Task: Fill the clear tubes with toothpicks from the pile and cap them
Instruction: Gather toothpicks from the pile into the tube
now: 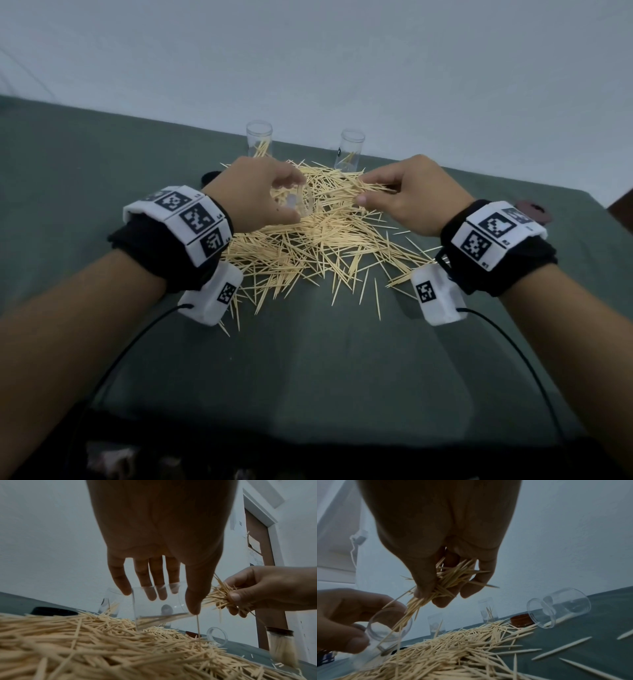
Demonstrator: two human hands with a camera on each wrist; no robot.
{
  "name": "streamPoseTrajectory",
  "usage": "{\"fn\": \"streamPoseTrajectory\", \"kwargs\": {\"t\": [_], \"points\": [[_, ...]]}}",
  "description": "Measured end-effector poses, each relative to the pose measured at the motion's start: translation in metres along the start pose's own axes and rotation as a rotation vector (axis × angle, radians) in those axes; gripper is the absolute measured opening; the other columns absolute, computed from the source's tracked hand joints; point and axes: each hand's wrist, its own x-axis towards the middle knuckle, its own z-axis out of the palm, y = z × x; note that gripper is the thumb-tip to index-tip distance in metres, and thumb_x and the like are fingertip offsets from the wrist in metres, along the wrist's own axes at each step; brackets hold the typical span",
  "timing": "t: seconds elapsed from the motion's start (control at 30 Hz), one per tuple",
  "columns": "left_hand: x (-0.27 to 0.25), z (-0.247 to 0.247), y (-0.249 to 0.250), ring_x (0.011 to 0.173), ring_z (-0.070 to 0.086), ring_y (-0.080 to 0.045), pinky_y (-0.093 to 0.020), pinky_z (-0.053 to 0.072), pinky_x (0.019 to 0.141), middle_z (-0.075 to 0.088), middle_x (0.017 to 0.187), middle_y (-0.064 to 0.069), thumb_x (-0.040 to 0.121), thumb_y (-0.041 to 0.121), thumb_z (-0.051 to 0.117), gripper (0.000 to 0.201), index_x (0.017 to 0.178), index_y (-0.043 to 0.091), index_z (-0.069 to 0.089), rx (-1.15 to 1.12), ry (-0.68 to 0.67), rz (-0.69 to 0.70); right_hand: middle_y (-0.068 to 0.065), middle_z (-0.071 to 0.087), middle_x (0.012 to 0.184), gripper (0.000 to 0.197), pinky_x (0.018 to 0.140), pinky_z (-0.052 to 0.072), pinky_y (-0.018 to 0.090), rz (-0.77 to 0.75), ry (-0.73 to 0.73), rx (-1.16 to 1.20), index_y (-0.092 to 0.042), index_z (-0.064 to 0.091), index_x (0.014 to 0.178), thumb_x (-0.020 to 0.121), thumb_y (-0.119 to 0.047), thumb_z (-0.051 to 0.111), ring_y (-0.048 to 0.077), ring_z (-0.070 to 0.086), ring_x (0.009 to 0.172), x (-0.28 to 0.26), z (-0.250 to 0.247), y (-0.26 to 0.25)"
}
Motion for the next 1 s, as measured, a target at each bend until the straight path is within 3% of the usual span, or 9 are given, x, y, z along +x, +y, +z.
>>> {"fn": "streamPoseTrajectory", "kwargs": {"t": [0.2, 0.33, 0.4, 0.53, 0.67, 0.77, 0.87, 0.93, 1.0], "points": [[-0.002, -0.001, -0.002, 0.113, 0.057, -0.011, -0.025, 0.043, 0.096, 0.062, 0.127, 0.003, 0.079, 0.032, 0.078, 0.059, 0.133, 0.025, 0.057, 0.023, -0.01, -0.017, -0.018, 0.071, 0.081, 0.024, 0.089, 0.053, 0.037, -0.046, 0.006, 0.035, -0.034, 0.073, 0.106, 0.084, -0.041, 0.072, 0.008, 0.068, 0.084, -0.006, -0.01, -0.008], [-0.001, 0.001, 0.002, 0.11, 0.058, -0.01, -0.02, 0.04, 0.092, 0.063, 0.123, 0.004, 0.078, 0.037, 0.078, 0.061, 0.133, 0.023, 0.057, 0.014, -0.031, -0.01, -0.025, 0.068, 0.088, 0.042, 0.092, 0.051, 0.046, -0.036, 0.056, 0.026, -0.047, 0.068, 0.105, 0.069, -0.069, 0.063, 0.005, 0.066, 0.094, -0.004, -0.004, -0.006], [-0.001, 0.002, 0.004, 0.107, 0.058, -0.008, -0.02, 0.041, 0.091, 0.064, 0.119, 0.006, 0.077, 0.039, 0.078, 0.06, 0.131, 0.024, 0.058, -0.006, -0.042, -0.009, -0.027, 0.068, 0.083, 0.035, 0.09, 0.051, 0.045, -0.036, 0.081, 0.022, -0.051, 0.068, 0.1, 0.07, -0.068, 0.063, 0.003, 0.065, 0.089, -0.002, 0.0, -0.005], [0.001, 0.002, 0.006, 0.102, 0.058, -0.007, -0.018, 0.042, 0.087, 0.061, 0.109, 0.011, 0.078, 0.041, 0.077, 0.059, 0.13, 0.024, 0.058, -0.042, -0.045, -0.03, -0.023, 0.064, 0.075, 0.019, 0.074, 0.044, 0.019, -0.085, 0.147, 0.044, -0.035, 0.074, 0.103, 0.085, -0.04, 0.071, -0.006, 0.057, 0.067, -0.003, 0.0, -0.008], [0.003, 0.004, 0.003, 0.098, 0.06, -0.005, -0.012, 0.04, 0.077, 0.064, 0.112, 0.01, 0.078, 0.044, 0.076, 0.057, 0.129, 0.023, 0.059, -0.058, -0.044, -0.054, -0.023, 0.062, 0.072, 0.021, 0.058, 0.03, -0.001, -0.119, 0.157, 0.042, -0.027, 0.074, 0.108, 0.088, -0.033, 0.069, -0.015, 0.052, 0.058, -0.006, 0.007, -0.012], [0.004, 0.003, 0.002, 0.095, 0.06, -0.004, -0.015, 0.041, 0.079, 0.063, 0.109, 0.012, 0.078, 0.046, 0.075, 0.056, 0.127, 0.023, 0.06, -0.066, -0.018, -0.076, -0.017, 0.067, 0.095, 0.028, 0.058, 0.027, -0.009, -0.119, 0.115, -0.003, -0.027, 0.071, 0.115, 0.088, -0.036, 0.068, -0.008, 0.053, 0.072, -0.01, 0.008, -0.017], [0.003, 0.001, 0.0, 0.096, 0.059, -0.005, -0.014, 0.04, 0.078, 0.061, 0.105, 0.013, 0.079, 0.045, 0.075, 0.053, 0.126, 0.024, 0.06, -0.074, 0.017, -0.09, -0.015, 0.065, 0.111, 0.032, 0.062, 0.012, -0.016, -0.097, 0.053, -0.058, -0.03, 0.068, 0.119, 0.089, -0.041, 0.066, -0.003, 0.049, 0.092, -0.016, 0.007, -0.022], [0.002, 0.001, 0.001, 0.099, 0.059, -0.006, -0.017, 0.041, 0.083, 0.062, 0.107, 0.011, 0.079, 0.042, 0.076, 0.052, 0.126, 0.024, 0.06, -0.072, 0.024, -0.079, -0.013, 0.066, 0.113, 0.035, 0.08, 0.022, -0.013, -0.081, 0.028, -0.037, -0.03, 0.067, 0.119, 0.087, -0.044, 0.067, -0.002, 0.053, 0.098, -0.014, 0.011, -0.021], [0.001, 0.002, 0.004, 0.101, 0.058, -0.006, -0.018, 0.041, 0.086, 0.062, 0.108, 0.011, 0.079, 0.041, 0.077, 0.054, 0.127, 0.024, 0.06, -0.078, 0.005, -0.05, -0.009, 0.071, 0.108, 0.037, 0.101, 0.043, 0.021, -0.068, 0.003, 0.013, -0.03, 0.068, 0.118, 0.085, -0.046, 0.069, 0.004, 0.061, 0.102, -0.011, 0.016, -0.019]]}}
